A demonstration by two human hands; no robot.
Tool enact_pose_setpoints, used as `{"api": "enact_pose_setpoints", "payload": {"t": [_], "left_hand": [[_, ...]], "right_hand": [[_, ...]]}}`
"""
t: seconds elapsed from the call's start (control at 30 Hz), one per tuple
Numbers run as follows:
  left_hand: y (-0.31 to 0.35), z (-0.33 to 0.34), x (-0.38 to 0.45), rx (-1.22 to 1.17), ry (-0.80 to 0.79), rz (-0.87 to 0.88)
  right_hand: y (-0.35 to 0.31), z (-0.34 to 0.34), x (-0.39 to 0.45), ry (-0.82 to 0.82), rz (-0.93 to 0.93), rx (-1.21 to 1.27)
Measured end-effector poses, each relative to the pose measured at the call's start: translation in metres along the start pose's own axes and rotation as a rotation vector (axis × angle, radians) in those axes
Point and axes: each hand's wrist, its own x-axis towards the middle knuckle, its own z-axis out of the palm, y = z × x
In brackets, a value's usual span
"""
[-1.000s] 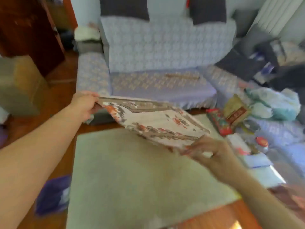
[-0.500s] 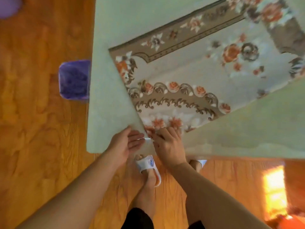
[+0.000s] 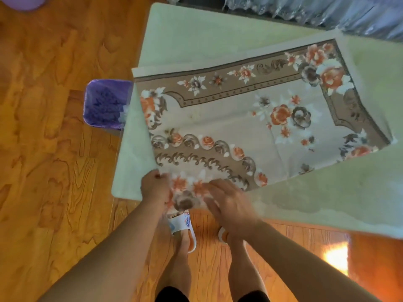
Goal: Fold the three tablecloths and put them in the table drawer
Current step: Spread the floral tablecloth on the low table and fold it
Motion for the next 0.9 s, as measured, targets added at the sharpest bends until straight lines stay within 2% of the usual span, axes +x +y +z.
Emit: {"api": "enact_pose_setpoints", "payload": {"t": [0.07,0.2,0.3,0.4,0.47,0.53,0.57,0.6,0.67,0.7,0.73,0.8,0.9], "left_hand": [[-0.006,-0.018,0.004,-0.109,0.015,-0.042],[0.011,-0.044,0.012,-0.199,0.128,0.119],[0.006,-0.062,0.019,-0.225,0.033,0.077],[-0.018,-0.068,0.016,-0.009,-0.108,0.037],[-0.033,-0.064,0.01,0.088,-0.07,0.045],[-0.045,-0.061,0.006,0.283,0.086,0.123],[-0.05,-0.06,0.003,0.497,0.193,0.264],[-0.056,-0.058,0.0,0.686,0.234,0.462],[-0.068,-0.049,-0.005,0.892,0.124,0.856],[-0.072,-0.043,-0.004,0.925,0.057,0.947],[-0.075,-0.037,0.001,0.93,0.028,0.977],[-0.073,-0.026,0.015,0.931,0.026,0.917],[-0.076,-0.012,0.035,0.976,0.069,0.826]], "right_hand": [[0.016,-0.007,0.003,-0.044,0.104,-0.057],[0.04,-0.004,0.007,-0.202,0.227,-0.102],[0.042,0.008,0.005,-0.249,0.241,-0.17],[0.03,0.02,0.0,-0.225,0.264,-0.212],[0.017,0.026,-0.001,-0.218,0.263,-0.218],[0.001,0.034,-0.003,-0.229,0.196,-0.233],[-0.008,0.038,-0.004,-0.24,0.146,-0.243],[-0.016,0.043,-0.005,-0.258,0.1,-0.248],[-0.031,0.052,-0.004,-0.299,0.027,-0.249],[-0.038,0.057,-0.002,-0.312,0.001,-0.246],[-0.044,0.061,0.003,-0.315,-0.018,-0.236],[-0.053,0.072,0.018,-0.276,-0.032,-0.197],[-0.06,0.088,0.047,-0.147,0.071,-0.096]]}}
